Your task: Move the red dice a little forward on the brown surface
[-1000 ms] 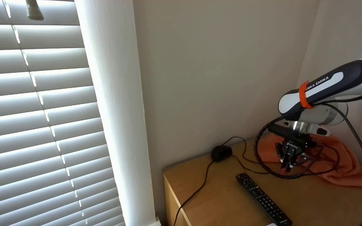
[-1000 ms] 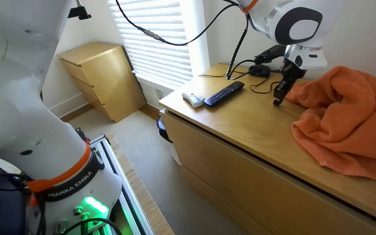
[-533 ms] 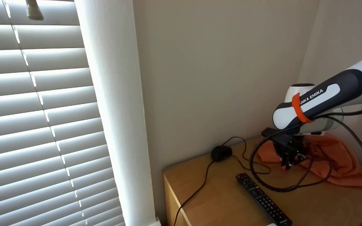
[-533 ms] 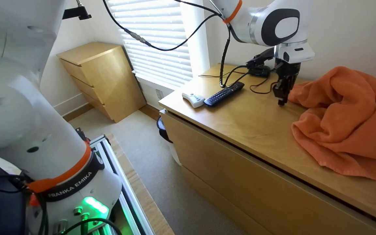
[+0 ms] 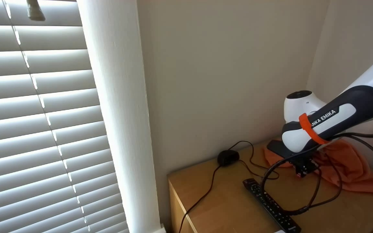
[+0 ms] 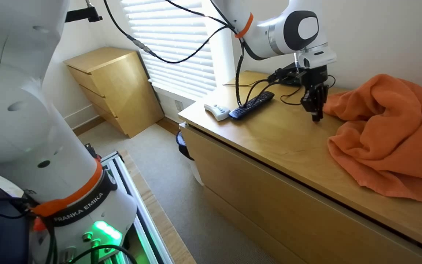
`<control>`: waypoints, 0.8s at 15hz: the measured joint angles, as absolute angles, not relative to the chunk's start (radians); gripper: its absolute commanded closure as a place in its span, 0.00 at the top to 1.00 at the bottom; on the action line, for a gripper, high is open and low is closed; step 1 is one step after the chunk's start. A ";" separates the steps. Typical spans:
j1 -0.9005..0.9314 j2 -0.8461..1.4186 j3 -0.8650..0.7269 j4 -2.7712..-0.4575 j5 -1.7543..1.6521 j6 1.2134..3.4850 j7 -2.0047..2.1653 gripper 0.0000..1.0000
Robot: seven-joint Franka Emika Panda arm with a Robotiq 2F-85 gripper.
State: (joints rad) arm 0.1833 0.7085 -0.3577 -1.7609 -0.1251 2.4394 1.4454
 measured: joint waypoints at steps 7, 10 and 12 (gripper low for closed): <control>0.245 0.710 -0.389 -1.793 -0.318 2.439 1.603 0.10; 0.250 0.712 -0.389 -1.796 -0.363 2.437 1.637 0.11; 0.250 0.712 -0.389 -1.798 -0.384 2.436 1.653 0.09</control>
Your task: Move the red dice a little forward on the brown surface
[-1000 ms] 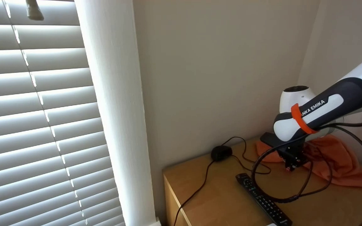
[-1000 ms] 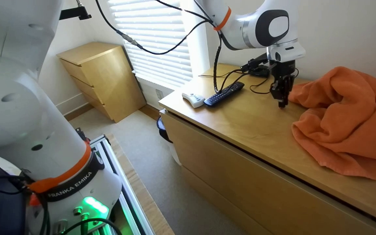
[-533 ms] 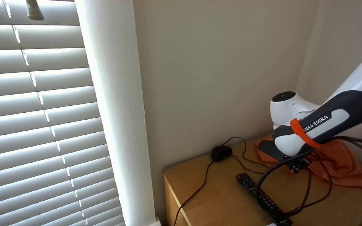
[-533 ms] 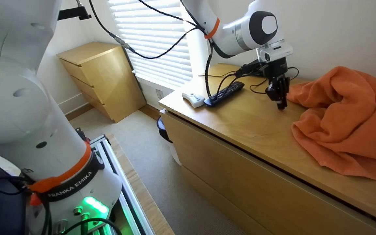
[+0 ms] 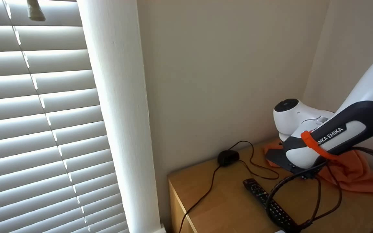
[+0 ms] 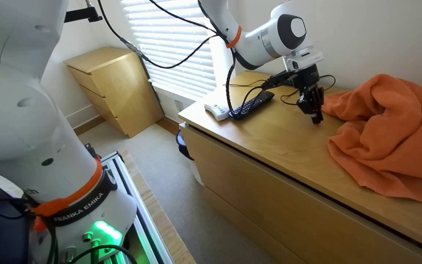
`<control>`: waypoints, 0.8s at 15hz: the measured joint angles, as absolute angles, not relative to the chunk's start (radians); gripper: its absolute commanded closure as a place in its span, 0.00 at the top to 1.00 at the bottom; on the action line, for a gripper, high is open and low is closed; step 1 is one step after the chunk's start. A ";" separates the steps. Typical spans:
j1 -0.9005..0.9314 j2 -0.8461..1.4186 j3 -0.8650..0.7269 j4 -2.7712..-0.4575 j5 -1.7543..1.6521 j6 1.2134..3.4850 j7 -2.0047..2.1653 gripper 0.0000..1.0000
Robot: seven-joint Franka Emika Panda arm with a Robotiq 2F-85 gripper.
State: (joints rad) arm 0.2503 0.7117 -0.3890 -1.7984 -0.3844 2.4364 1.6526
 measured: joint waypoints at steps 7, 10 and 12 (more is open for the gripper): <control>0.251 0.712 -0.388 -1.806 -0.424 2.434 1.683 0.57; 0.250 0.720 -0.388 -1.809 -0.425 2.434 1.687 0.79; 0.250 0.723 -0.388 -1.810 -0.425 2.428 1.687 0.95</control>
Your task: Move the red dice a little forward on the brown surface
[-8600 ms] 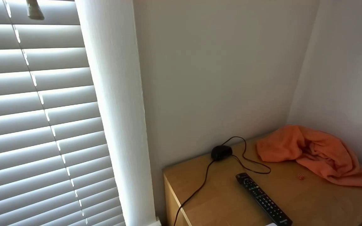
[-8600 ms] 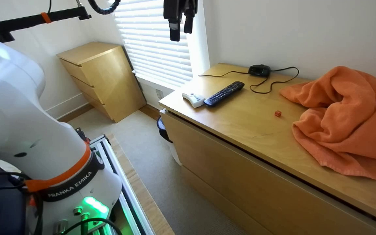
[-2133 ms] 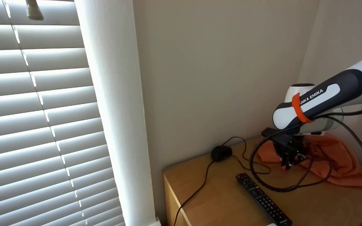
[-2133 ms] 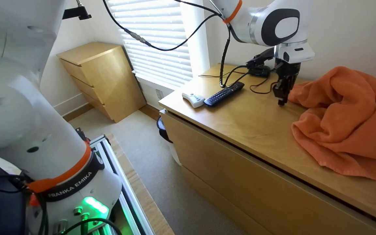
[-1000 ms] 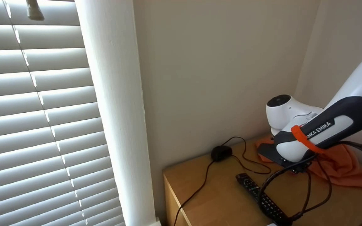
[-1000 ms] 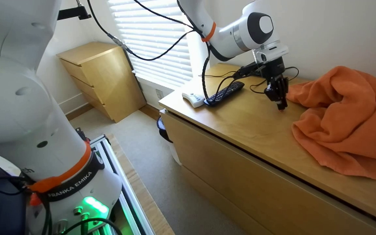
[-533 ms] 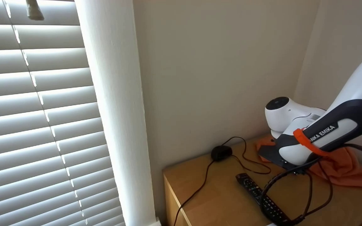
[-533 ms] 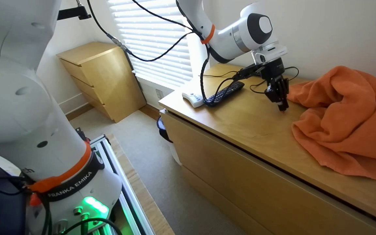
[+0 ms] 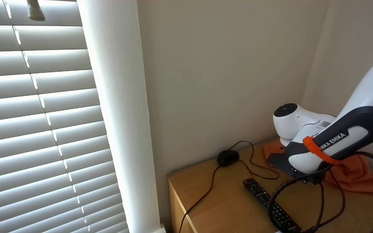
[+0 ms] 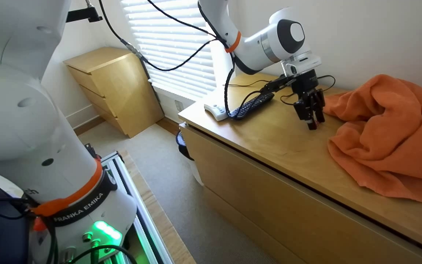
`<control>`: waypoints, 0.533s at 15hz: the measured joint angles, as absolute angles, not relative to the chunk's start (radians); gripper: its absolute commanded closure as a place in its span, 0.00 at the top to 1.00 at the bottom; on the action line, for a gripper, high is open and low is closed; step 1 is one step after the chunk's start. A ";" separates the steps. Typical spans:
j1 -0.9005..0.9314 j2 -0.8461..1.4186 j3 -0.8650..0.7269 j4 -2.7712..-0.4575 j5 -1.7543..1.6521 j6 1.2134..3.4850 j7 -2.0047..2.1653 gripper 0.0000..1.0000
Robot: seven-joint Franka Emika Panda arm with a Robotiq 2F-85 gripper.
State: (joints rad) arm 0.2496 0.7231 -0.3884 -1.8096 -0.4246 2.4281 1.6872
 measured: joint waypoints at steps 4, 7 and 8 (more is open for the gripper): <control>0.244 0.722 -0.381 -1.810 -0.425 2.427 1.679 1.00; 0.234 0.709 -0.378 -1.812 -0.425 2.427 1.640 1.00; 0.227 0.700 -0.378 -1.814 -0.425 2.427 1.624 1.00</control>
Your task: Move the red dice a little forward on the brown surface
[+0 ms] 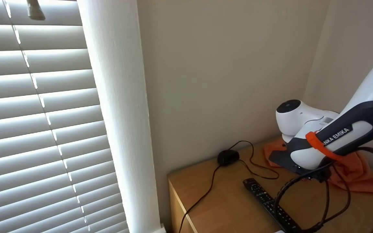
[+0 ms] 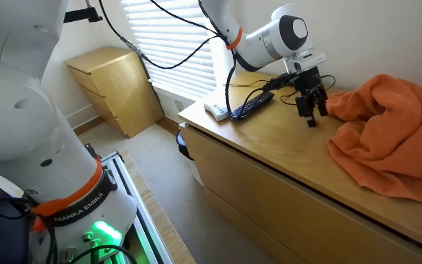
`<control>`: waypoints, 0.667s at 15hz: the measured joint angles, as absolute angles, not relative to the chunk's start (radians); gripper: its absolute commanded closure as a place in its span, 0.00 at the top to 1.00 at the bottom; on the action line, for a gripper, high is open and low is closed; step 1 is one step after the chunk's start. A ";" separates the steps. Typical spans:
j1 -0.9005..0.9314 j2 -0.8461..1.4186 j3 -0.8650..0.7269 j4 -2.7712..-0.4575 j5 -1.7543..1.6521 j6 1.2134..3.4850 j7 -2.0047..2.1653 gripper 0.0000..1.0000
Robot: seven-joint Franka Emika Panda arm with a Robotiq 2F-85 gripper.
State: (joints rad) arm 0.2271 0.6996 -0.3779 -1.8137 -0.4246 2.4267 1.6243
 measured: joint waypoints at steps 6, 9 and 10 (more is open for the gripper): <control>0.126 0.595 -0.329 -1.847 -0.383 2.426 1.443 1.00; 0.044 0.535 -0.268 -1.872 -0.269 2.416 1.287 1.00; 0.017 0.519 -0.246 -1.877 -0.218 2.401 1.234 1.00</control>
